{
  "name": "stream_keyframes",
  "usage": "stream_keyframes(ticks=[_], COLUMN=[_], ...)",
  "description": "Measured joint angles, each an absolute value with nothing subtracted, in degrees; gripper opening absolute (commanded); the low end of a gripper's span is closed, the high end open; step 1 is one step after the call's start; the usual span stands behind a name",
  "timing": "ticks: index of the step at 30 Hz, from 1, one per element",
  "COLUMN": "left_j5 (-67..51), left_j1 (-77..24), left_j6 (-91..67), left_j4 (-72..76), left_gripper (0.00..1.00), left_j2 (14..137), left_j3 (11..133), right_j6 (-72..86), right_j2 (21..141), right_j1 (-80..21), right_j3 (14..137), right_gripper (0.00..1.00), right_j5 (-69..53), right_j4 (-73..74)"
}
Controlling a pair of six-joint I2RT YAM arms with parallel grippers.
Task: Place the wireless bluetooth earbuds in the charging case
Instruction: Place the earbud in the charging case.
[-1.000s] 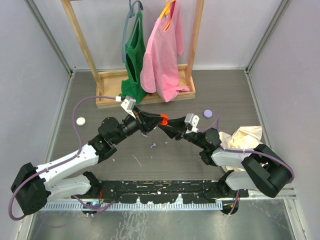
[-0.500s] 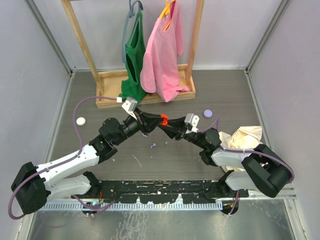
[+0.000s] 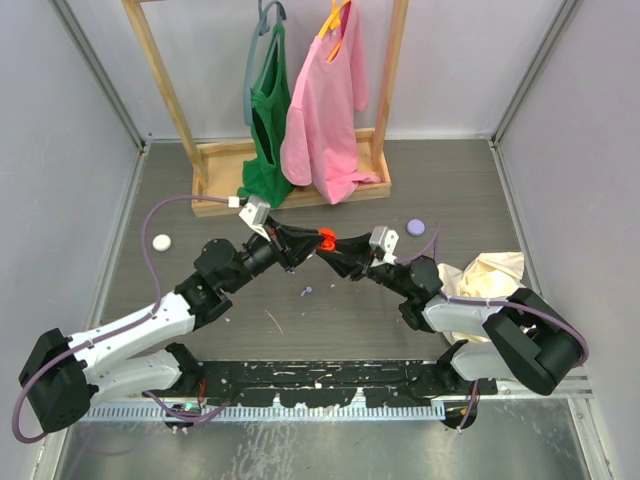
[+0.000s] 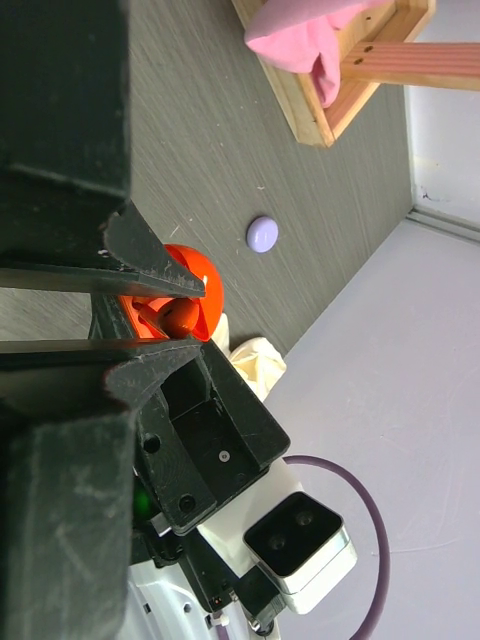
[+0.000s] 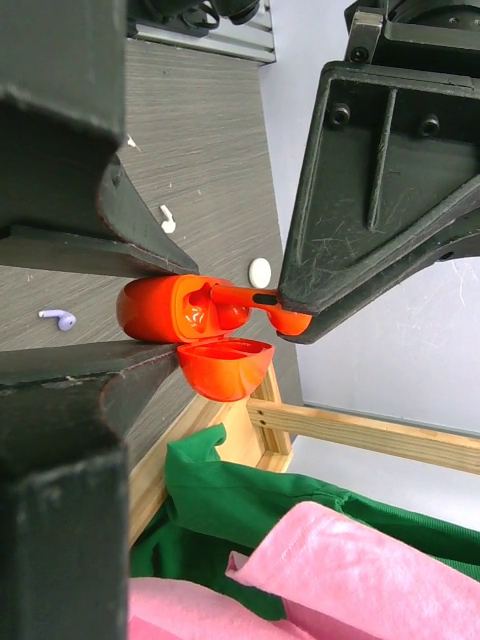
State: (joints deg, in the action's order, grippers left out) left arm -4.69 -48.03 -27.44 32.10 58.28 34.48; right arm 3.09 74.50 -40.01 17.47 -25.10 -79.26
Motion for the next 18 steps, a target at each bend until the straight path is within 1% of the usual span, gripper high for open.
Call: stream_keyframes(ticks=[18], left_j5=[-4.1], left_j1=[-49.2], left_j6=[-27.5], left_j4=[32.1], left_gripper=[0.15], left_j2=[59.0], left_j3=[34.3], right_j6=[3.4], right_j2=[74.5], right_j1=[-40.0], right_j3=[17.5], right_gripper=[0.01], right_j5=[-25.1], right_j4=[-79.8])
